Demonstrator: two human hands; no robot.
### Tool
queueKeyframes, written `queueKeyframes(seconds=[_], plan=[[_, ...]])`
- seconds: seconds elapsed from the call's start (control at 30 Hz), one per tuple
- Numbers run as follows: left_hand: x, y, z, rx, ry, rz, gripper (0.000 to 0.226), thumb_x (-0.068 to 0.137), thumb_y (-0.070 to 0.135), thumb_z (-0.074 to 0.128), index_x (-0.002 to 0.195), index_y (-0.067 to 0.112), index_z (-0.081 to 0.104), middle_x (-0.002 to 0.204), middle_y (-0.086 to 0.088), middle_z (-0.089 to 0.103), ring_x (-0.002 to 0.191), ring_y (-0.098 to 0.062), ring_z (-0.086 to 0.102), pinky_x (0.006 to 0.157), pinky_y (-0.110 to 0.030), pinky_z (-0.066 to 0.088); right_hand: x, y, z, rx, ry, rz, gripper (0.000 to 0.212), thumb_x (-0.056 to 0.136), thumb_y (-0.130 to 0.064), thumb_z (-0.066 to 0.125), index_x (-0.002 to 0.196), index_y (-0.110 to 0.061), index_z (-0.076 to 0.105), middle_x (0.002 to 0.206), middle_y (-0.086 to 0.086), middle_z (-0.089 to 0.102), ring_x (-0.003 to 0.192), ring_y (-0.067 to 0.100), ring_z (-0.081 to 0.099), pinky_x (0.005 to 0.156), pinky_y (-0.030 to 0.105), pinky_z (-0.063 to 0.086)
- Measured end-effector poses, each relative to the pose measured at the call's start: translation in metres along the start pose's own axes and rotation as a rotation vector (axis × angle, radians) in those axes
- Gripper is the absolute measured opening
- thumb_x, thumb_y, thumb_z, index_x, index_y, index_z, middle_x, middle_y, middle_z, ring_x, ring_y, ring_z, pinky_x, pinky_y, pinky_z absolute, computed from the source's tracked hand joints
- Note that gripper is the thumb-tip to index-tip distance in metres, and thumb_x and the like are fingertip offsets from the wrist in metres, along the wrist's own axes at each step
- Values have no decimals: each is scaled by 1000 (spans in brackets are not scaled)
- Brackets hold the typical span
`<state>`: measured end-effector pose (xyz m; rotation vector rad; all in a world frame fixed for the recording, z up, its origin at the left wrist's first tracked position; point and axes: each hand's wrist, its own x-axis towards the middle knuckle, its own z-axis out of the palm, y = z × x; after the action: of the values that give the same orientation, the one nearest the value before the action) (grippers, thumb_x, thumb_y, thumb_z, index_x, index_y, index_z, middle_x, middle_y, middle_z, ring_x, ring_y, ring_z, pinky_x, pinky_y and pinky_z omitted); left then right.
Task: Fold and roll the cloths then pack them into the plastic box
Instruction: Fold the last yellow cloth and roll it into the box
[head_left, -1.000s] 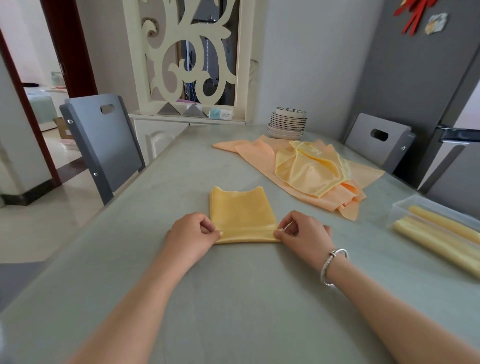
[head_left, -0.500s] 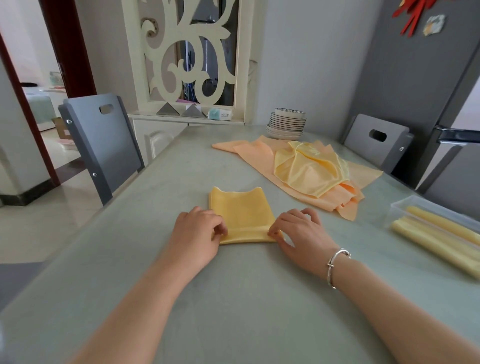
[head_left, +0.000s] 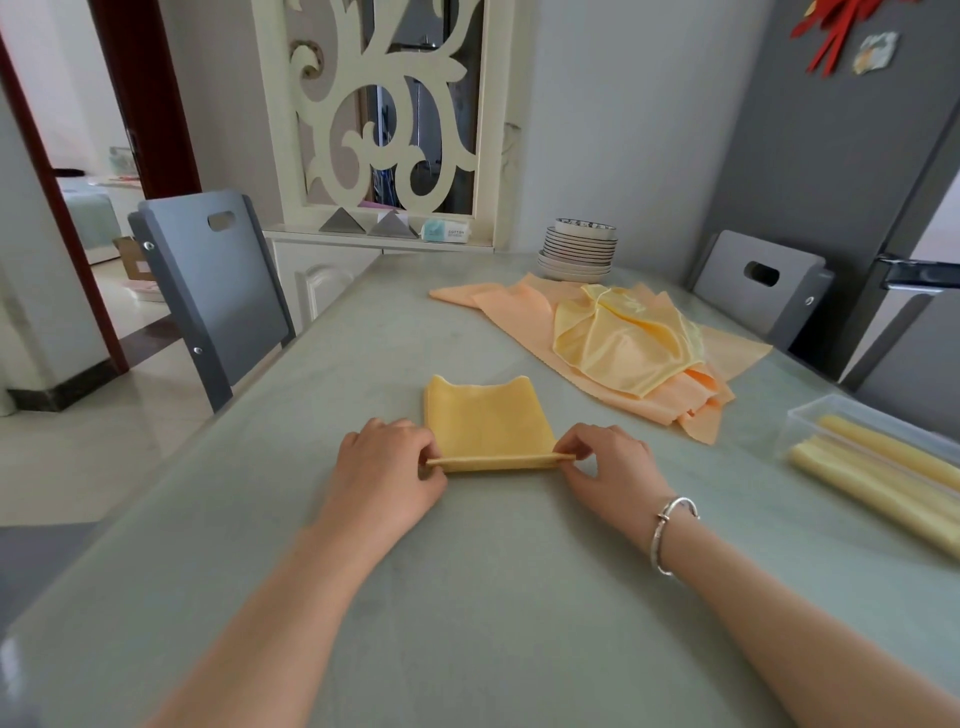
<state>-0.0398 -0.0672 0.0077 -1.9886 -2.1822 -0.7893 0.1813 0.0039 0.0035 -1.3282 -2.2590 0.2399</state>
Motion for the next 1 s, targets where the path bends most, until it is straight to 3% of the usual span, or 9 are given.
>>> queueKeyframes(seconds=[0.07, 0.23, 0.4, 0.53, 0.63, 0.7, 0.8, 0.9, 1.0], plan=[[1, -2, 1, -81, -18, -81, 3, 84, 31, 60, 80, 30, 60, 93, 11, 65, 94, -20, 53, 81, -31, 38, -1, 2, -2, 161, 13, 67, 13, 85, -20, 60, 83, -32, 56, 83, -12, 60, 90, 12, 55, 91, 36, 42], [6, -6, 10, -180, -106, -237, 13, 87, 37, 57, 82, 26, 58, 91, 8, 65, 95, -21, 59, 84, -33, 45, 0, 2, 1, 362, 15, 191, 21, 85, -22, 63, 94, -26, 44, 79, -8, 58, 82, 13, 55, 88, 37, 44], [6, -2, 14, -189, -79, -277, 19, 87, 39, 57, 78, 24, 53, 87, 6, 62, 92, -21, 59, 84, -35, 46, 5, 5, 7, 149, 5, 151, 19, 87, -28, 60, 94, -25, 42, 75, -11, 55, 85, 11, 47, 80, 29, 31], [4, -1, 15, -130, 14, -230, 24, 85, 38, 63, 84, 22, 46, 91, 5, 58, 92, -21, 56, 82, -36, 41, 5, -1, 5, -148, 41, -23, 12, 90, -29, 54, 99, -28, 46, 91, -11, 48, 97, 14, 41, 81, 28, 27], [4, 4, 13, -110, 114, -106, 22, 82, 25, 67, 90, 24, 46, 94, 8, 54, 94, -19, 51, 79, -32, 33, 4, -3, 7, -280, 74, -154, 18, 90, -19, 53, 107, -27, 54, 108, -7, 46, 106, 18, 40, 91, 29, 27], [4, 8, 12, -81, 120, -36, 18, 83, 14, 64, 90, 28, 55, 92, 14, 51, 96, -16, 51, 77, -28, 29, 2, -3, 9, -330, 81, -202, 25, 83, -8, 59, 102, -24, 59, 105, -5, 52, 100, 21, 47, 89, 30, 32], [4, 10, 13, -58, 91, 15, 23, 84, 8, 58, 85, 29, 64, 83, 17, 49, 94, -13, 53, 76, -25, 25, 1, -3, 11, -374, 97, -253, 35, 67, 2, 68, 89, -25, 62, 90, -7, 58, 86, 21, 57, 79, 26, 36], [3, 8, 13, -80, 85, 14, 19, 83, 12, 58, 85, 29, 67, 90, 15, 61, 93, -12, 57, 81, -26, 31, 0, -1, 8, -268, 27, -236, 27, 88, -10, 50, 107, -25, 61, 105, -8, 58, 103, 18, 51, 91, 25, 28], [1, 7, 10, -82, 37, -4, 16, 80, 20, 60, 91, 30, 66, 92, 15, 56, 95, -11, 54, 85, -27, 33, -1, 4, 4, -135, -30, -154, 27, 90, -22, 49, 114, -30, 59, 113, -14, 55, 110, 10, 47, 98, 24, 26]])
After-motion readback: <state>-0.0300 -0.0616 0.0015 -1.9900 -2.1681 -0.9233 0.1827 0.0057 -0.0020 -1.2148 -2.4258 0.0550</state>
